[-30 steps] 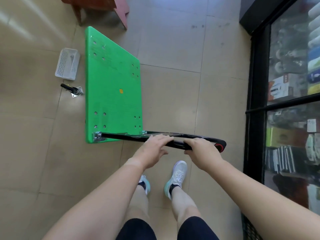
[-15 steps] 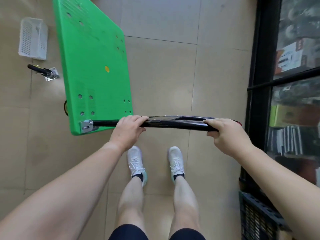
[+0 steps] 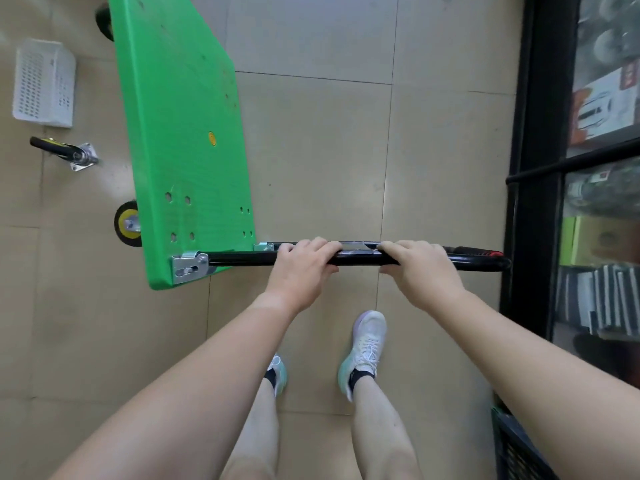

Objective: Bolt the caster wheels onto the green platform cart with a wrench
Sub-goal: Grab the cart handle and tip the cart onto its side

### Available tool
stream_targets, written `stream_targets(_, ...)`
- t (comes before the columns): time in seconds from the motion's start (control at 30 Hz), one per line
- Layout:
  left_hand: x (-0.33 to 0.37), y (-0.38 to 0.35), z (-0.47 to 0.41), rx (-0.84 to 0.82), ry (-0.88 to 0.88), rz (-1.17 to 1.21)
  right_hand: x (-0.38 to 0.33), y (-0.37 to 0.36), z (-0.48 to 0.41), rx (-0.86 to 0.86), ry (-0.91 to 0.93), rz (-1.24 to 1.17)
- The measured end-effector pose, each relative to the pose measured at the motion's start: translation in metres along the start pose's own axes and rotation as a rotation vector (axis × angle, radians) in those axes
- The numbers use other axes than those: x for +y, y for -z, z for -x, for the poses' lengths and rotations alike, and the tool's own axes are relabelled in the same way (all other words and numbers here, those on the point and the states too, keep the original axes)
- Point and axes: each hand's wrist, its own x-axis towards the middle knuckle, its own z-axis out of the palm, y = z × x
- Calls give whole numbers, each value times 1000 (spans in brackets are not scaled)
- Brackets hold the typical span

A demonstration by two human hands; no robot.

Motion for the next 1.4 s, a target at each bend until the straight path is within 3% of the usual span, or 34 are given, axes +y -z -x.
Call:
stream_targets(0.13, -4, -6, -11, -71, 32, 32, 41, -12, -13, -68, -23, -58)
stream_targets(0.33, -47, -9, 9, -7, 137, -164, 70, -24, -25, -174, -59, -90)
stream_targets(0.53, -37, -5, -10, -199, 153, -214, 76, -34, -25, -198, -93, -86)
stream_targets(0.7, -39, -1, -4, -179, 182, -104, 67, -32, -23, -187, -72, -58)
stream_targets(0.8, -36, 7, 2, -190, 180, -34, 47, -33, -24, -167, 42, -91)
stream_targets(0.9, -43, 23, 11, -134, 245, -1, 14, -30, -30, -166, 84, -170)
stream_targets(1.13, -96, 76, 28, 105, 472, 79, -43, -29, -38, -200, 100, -42)
stream_targets(1.27, -136, 100, 24, 246, 612, 251, -64, -32, -45, -161, 61, -52)
stream_targets(1.4, -161, 112, 5, 274, 653, 441, -71, -38, -52, -171, 20, -65)
